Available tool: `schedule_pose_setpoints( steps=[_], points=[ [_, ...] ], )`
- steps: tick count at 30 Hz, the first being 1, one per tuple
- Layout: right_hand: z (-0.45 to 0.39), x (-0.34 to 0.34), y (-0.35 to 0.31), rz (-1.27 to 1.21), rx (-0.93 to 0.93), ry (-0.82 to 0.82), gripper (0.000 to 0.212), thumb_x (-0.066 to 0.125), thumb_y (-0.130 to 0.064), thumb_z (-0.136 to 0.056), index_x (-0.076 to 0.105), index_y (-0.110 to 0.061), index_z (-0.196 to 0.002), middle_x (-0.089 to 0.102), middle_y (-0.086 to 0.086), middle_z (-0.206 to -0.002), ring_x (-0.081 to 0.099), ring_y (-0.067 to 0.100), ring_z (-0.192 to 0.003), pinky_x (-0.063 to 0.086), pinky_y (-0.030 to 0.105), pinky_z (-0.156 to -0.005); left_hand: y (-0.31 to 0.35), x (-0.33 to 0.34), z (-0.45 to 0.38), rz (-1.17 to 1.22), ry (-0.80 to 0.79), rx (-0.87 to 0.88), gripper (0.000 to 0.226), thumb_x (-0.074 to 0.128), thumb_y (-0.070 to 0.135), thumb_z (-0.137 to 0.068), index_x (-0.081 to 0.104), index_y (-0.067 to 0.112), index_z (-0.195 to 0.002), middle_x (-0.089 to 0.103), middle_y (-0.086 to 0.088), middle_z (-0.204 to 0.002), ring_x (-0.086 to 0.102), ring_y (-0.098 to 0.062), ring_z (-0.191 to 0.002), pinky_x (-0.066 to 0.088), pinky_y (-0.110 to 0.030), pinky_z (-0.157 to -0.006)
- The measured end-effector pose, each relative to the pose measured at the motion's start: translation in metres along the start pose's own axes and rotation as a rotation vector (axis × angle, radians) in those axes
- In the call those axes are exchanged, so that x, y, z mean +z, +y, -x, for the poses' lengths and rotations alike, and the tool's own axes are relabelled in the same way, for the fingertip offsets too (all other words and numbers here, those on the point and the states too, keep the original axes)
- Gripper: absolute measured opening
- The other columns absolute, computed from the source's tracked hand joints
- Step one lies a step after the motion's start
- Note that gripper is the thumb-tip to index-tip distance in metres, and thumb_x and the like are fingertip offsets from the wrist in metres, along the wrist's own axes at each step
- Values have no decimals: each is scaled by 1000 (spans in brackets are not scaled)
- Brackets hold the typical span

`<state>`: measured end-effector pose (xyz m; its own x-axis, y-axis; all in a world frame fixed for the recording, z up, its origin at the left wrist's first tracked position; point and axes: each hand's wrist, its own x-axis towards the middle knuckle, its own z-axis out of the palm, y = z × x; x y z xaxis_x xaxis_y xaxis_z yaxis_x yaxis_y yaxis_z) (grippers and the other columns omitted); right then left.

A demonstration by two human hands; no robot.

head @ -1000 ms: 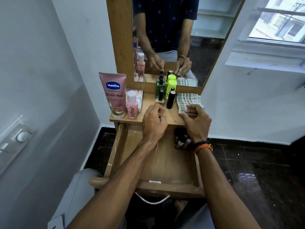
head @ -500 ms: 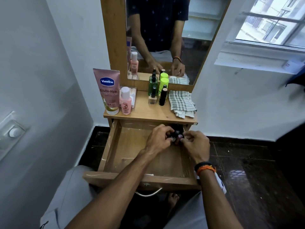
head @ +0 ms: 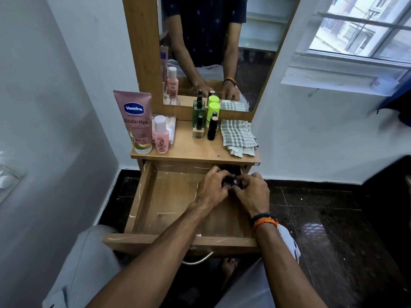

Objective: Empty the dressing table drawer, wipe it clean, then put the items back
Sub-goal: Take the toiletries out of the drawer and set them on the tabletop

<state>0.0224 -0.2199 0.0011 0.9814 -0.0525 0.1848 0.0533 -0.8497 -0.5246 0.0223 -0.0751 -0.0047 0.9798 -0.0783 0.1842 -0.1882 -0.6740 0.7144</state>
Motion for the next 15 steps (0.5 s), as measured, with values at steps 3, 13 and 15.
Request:
schedule_pose_setpoints(
  steps=[3, 13, 15],
  points=[
    [0, 2, 2, -2, 12, 7, 22, 79, -26, -83, 75, -16, -102, 49, -6, -93, 50, 9, -80, 34, 12, -66, 0, 3, -1, -32, 2, -5, 32, 71, 18, -89, 68, 21, -121, 56, 1, -113, 61, -18, -97, 58, -34, -77],
    [3, 0, 1, -8, 38, 25, 19, 79, -28, -82, 74, -17, -97, 52, -4, -89, 50, 9, -76, 31, 10, -61, 2, 7, -5, -119, -6, -17, 34, 68, 20, -91, 65, 21, -125, 56, -2, -118, 60, -22, -108, 58, -41, -82],
    [4, -1, 1, -13, 48, 26, 16, 79, -27, -81, 73, -18, -93, 52, -4, -88, 50, 8, -75, 30, 9, -60, 1, 9, -5, -136, -6, -3, 34, 68, 20, -91, 65, 19, -125, 55, -3, -117, 60, -23, -106, 58, -40, -80]
  ],
)
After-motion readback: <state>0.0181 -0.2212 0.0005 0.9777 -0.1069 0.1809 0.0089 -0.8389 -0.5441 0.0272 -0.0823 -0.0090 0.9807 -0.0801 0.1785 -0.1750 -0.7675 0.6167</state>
